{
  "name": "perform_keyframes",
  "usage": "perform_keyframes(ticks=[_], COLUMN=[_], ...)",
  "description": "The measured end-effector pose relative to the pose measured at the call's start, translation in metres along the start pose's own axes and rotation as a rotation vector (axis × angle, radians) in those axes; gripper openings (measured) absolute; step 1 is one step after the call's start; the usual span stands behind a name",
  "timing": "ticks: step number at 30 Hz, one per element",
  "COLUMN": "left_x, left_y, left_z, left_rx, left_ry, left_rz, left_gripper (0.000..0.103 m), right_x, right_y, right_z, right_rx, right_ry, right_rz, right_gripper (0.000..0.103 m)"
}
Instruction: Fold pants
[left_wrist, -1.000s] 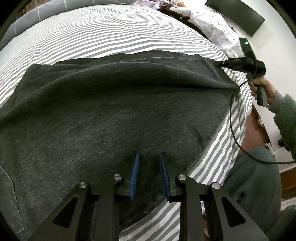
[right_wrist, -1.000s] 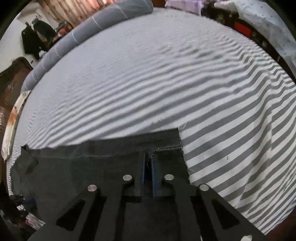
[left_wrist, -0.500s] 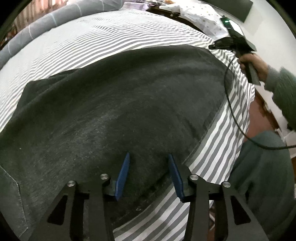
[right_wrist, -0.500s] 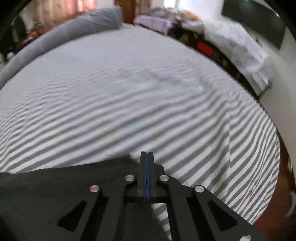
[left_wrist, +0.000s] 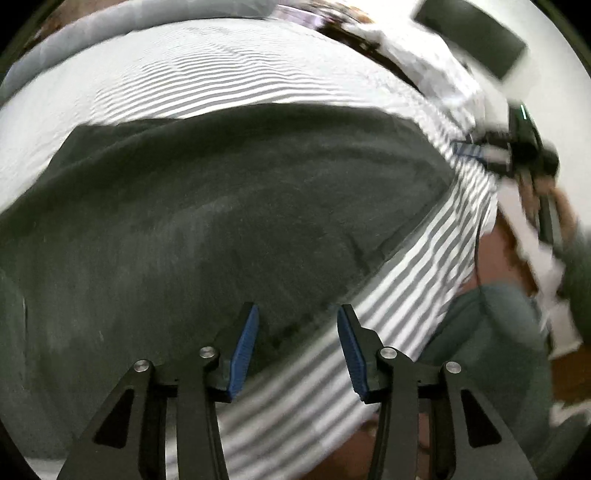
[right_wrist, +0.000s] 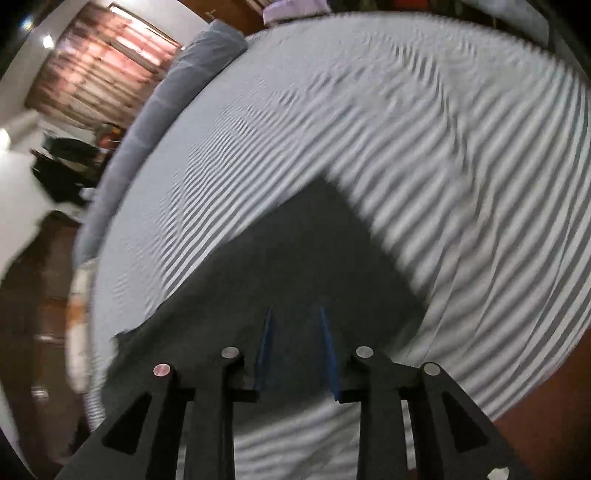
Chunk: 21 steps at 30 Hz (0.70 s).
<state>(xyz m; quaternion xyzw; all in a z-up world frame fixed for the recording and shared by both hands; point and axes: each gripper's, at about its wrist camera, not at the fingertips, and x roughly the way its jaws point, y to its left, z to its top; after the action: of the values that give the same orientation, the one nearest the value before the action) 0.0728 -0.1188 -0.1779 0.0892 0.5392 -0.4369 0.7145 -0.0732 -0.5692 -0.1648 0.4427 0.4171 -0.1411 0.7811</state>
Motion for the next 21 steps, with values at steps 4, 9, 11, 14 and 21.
perform_keyframes(ticks=[4,9,11,14,21], left_x=[-0.012,-0.03,-0.034,-0.038,-0.024], left_y=[0.002,0.021,0.025,0.026,0.025], left_z=[-0.01,-0.023,-0.025,-0.026,-0.027], left_rx=[-0.133,-0.391,-0.456,-0.501,-0.655], left_ry=[-0.051,-0.157,-0.184,-0.199,-0.206], left_rz=[-0.037,-0.14,-0.178,-0.205,-0.314], left_gripper=[0.046,0.046,0.046,0.046,0.046], right_x=[0.016,0.045,0.056,0.069,0.079], right_y=[-0.001,0.005,0.011,0.014,0.023], right_z=[-0.04,-0.063,-0.07,-0.073,-0.082], right_rx=[0.056,0.091,0.091,0.113,0.165], right_ry=[0.084,0.144,0.163,0.176,0.157], right_rz=[0.114,0.141,0.131,0.151,0.213], right_gripper=[0.025,0.026,0.027,0.029,0.038])
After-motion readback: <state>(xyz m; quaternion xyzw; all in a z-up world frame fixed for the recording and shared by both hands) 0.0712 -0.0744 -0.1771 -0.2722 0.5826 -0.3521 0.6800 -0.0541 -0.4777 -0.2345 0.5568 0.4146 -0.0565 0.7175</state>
